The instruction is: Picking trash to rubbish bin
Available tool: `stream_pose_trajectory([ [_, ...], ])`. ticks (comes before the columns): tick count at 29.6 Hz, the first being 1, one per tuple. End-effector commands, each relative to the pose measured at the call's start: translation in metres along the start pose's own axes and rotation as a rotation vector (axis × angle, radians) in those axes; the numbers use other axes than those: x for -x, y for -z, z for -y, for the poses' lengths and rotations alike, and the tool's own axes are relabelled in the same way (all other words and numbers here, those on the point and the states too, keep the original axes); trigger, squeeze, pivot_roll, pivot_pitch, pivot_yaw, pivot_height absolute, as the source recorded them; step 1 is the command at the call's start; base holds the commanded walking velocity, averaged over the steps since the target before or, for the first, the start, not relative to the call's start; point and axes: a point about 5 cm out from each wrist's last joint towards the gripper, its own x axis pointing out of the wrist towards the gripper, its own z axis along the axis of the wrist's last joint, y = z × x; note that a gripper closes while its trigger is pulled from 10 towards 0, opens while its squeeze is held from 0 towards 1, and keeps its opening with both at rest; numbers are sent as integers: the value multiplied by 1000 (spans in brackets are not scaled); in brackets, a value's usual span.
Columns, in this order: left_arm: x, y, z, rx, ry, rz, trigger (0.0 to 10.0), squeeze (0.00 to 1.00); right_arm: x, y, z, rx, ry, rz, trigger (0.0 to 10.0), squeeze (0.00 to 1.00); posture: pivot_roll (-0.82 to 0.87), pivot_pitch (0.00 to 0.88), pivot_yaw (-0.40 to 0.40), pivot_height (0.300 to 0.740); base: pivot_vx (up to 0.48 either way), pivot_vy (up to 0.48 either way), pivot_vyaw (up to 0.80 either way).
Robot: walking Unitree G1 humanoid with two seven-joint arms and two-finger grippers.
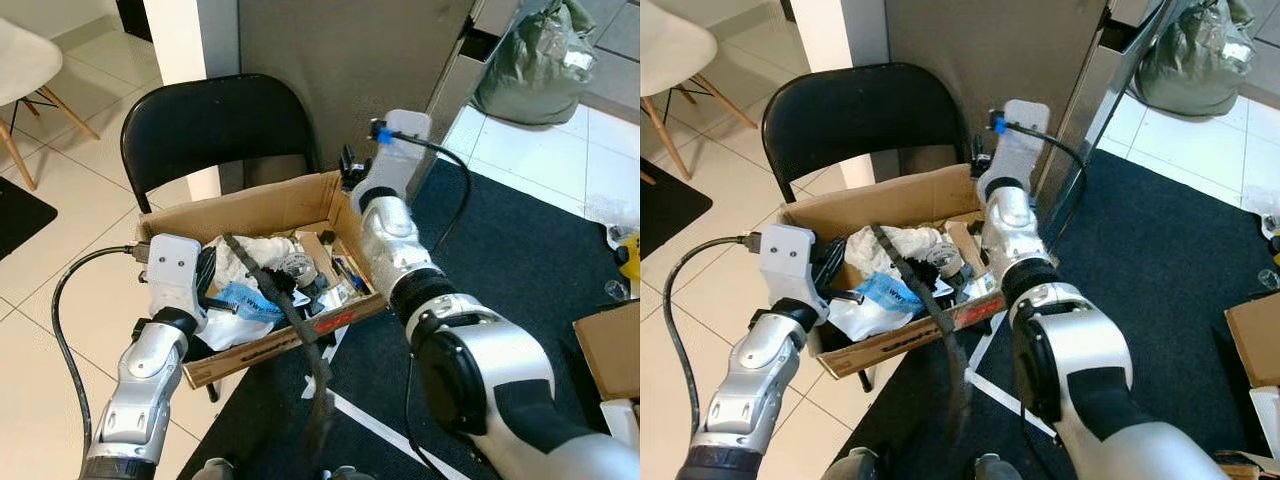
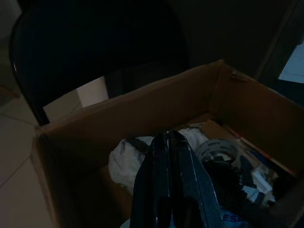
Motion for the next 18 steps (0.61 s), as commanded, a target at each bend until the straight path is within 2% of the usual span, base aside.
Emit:
stream_pose_trajectory([
  [1,2,5,0,-10,-6,-14,10000,0,-3,-12,8,-54,-7,56,10000,0,43,199,-84,740,0,0,0],
  [4,2,3,-8,-15,-60,-7,10000,0,-4,-14,27,-112,-22,53,10000,0,41,191,-83,740,0,0,0],
  [5,2,3,-8,-15,-60,-7,10000,0,-4,-14,27,-112,-22,53,10000,0,41,191,-83,740,0,0,0],
  [6,2,5,-17,-30,-129,-20,10000,0,0,-7,41,-172,-70,15,10000,0,42,178,-83,740,0,0,0],
  [7,2,6,-20,-38,-155,-25,10000,0,3,-3,48,-175,-61,10,10000,0,42,178,-83,740,0,0,0],
  [8,2,6,-20,-38,-155,-25,10000,0,3,-3,48,-175,-61,10,10000,0,42,178,-83,740,0,0,0],
  [14,6,7,-27,-39,-187,-23,10000,0,28,18,97,-111,-3,12,10000,0,47,149,-77,740,0,0,0],
  [15,6,7,-27,-39,-187,-23,10000,0,28,18,97,-111,-3,12,10000,0,47,149,-77,740,0,0,0],
  [16,5,7,-27,-39,-188,-29,10000,0,34,20,107,-102,16,18,10000,0,46,147,-75,740,0,0,0],
  [18,5,8,-27,-39,-190,-32,10000,0,36,20,111,-99,23,23,10000,0,46,147,-75,740,0,0,0],
])
